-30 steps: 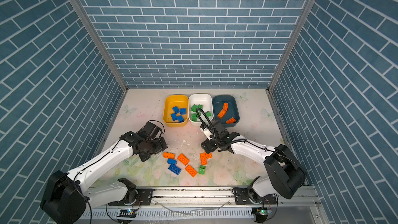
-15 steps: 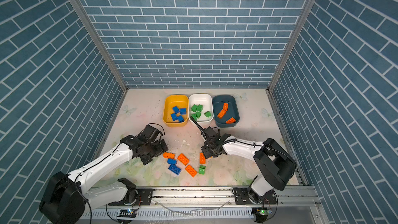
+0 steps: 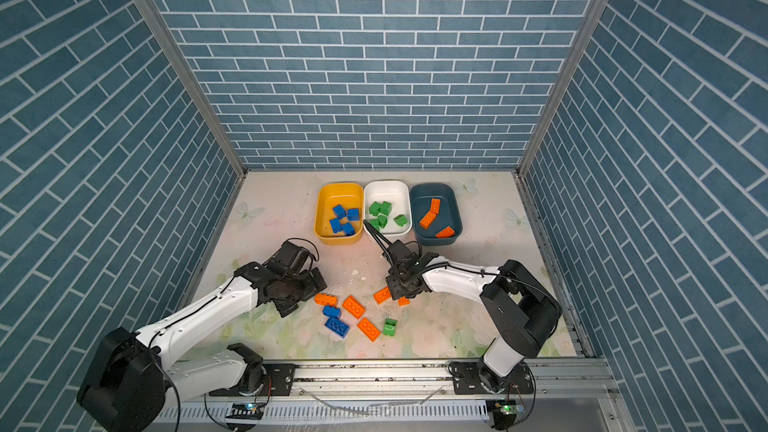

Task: Sort the legos into containers by color
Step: 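Lower both grippers to the pile and grasp an orange brick with the right gripper, then lift the orange brick toward the teal tub with the right gripper while the left hovers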

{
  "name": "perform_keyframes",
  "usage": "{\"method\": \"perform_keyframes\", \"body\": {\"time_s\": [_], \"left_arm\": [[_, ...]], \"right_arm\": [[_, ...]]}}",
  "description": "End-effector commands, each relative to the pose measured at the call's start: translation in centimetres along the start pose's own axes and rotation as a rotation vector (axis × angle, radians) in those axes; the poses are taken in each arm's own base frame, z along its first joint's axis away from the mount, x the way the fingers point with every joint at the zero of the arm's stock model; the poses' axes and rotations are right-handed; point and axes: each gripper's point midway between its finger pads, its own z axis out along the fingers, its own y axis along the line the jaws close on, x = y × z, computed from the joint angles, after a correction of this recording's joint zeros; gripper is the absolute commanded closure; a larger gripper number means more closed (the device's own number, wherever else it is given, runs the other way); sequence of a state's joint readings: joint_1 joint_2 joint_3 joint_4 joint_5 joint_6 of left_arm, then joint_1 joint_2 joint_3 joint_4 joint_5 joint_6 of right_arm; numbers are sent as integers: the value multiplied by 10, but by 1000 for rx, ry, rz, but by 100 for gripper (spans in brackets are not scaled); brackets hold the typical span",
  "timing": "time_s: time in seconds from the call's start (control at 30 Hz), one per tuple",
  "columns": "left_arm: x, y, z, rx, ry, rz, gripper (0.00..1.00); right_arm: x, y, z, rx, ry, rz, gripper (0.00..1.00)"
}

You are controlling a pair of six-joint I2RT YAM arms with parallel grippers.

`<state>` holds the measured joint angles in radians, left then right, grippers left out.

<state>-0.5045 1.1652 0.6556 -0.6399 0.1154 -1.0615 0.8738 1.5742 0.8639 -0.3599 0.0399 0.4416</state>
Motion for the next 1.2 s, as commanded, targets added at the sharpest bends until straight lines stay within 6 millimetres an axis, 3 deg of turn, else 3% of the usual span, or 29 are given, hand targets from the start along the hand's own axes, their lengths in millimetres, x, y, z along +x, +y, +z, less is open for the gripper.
{"method": "perform_keyframes", "body": {"time_s": [0.0,0.27,0.53,0.63,0.8,1.07,1.17], "left_arm": [[3,6,6,-22,9,0,1],[1,6,6,-24,-3,-1,1],[0,3,5,-11,-8,3,1],[0,3,6,-6,-6,6,1],[2,-5,10,33,9,22,1],[18,-43,25,97,106,183,1],[24,-53,28,74,133,235,1]], "right_arm": [[-3,11,-21,-73,-62,-1,26],[42,-4,-22,-45,37,-40,21],[49,2,-4,23,104,-103,20],[51,-6,1,117,132,-102,27],[58,-18,3,198,157,-141,54],[53,-13,-2,131,120,-155,76],[46,-20,-7,138,93,-133,77]]}}
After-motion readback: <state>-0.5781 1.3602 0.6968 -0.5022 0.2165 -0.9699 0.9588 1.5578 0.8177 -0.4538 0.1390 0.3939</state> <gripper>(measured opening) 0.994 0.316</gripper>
